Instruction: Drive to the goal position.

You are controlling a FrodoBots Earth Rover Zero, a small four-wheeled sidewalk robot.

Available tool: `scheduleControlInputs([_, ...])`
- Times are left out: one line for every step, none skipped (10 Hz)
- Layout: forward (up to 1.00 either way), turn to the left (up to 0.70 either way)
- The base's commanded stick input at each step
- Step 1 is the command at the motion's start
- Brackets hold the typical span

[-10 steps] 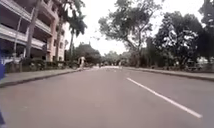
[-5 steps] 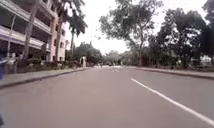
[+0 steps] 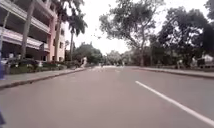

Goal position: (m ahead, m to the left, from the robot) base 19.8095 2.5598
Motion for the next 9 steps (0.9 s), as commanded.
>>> scheduleControlInputs([1.00,0.00])
scheduleControlInputs([1.00,0.00])
scheduleControlInputs([1.00,0.00])
scheduleControlInputs([1.00,0.00])
scheduleControlInputs([1.00,0.00])
scheduleControlInputs([1.00,0.00])
scheduleControlInputs([1.00,0.00])
scheduleControlInputs([1.00,0.00])
scheduleControlInputs([1.00,0.00])
